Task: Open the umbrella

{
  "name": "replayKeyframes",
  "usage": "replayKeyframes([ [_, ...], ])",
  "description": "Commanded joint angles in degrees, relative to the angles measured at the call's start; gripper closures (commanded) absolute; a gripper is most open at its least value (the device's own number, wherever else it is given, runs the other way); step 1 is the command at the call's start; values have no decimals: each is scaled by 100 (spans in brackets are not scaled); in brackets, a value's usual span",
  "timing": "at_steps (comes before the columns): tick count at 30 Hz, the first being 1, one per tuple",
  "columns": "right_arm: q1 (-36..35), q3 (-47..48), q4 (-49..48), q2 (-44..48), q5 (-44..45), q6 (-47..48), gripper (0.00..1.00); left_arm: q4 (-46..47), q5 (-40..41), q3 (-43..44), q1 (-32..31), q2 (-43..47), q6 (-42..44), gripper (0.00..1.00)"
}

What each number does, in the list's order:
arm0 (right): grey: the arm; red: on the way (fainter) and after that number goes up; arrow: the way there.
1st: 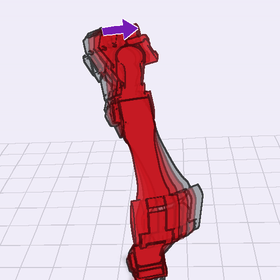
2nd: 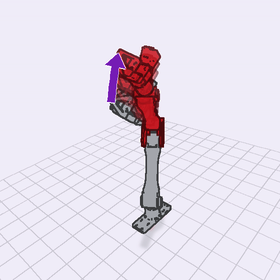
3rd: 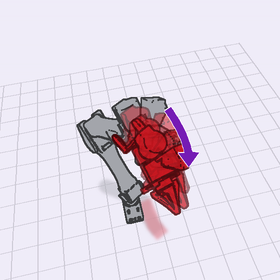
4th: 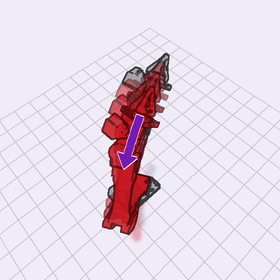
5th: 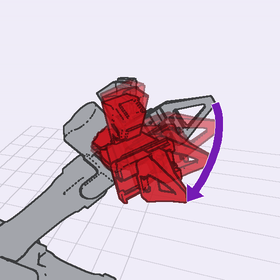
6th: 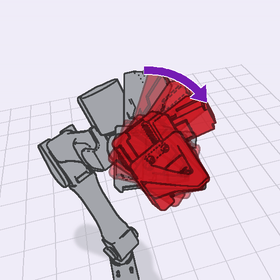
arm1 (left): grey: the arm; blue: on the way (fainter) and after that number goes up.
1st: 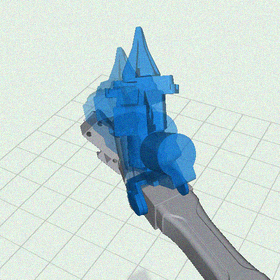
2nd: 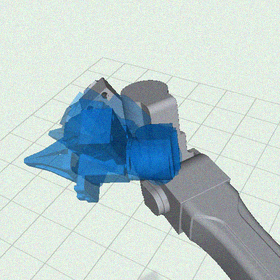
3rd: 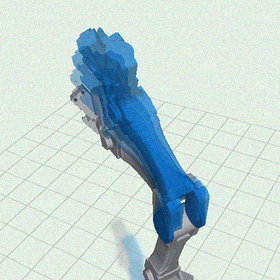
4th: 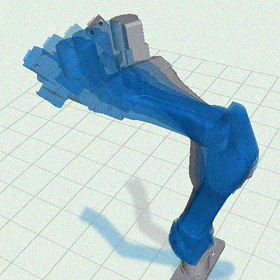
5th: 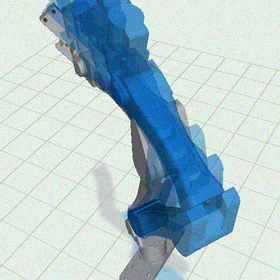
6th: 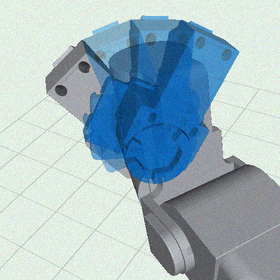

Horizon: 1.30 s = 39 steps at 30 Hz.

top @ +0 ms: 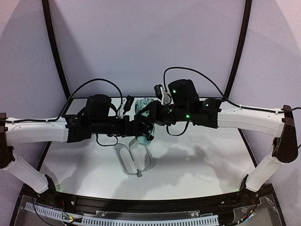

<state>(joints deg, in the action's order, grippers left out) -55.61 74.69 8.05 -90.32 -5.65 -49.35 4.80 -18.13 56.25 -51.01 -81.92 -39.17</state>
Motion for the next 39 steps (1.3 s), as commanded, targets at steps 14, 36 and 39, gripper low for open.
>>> replayKeyframes([
  [14,-38,-555,-1347,585,-311,-118,100,784,-166,116,-50,-344,-85,96],
  [36,666,-2472,-2136,2492,-2798,1618,7,545,-787,-695,-77,1047,1420,99],
  [39,665,-2469,-2072,2533,-2551,1516,19,222,-379,-555,-108,1087,1432,99],
])
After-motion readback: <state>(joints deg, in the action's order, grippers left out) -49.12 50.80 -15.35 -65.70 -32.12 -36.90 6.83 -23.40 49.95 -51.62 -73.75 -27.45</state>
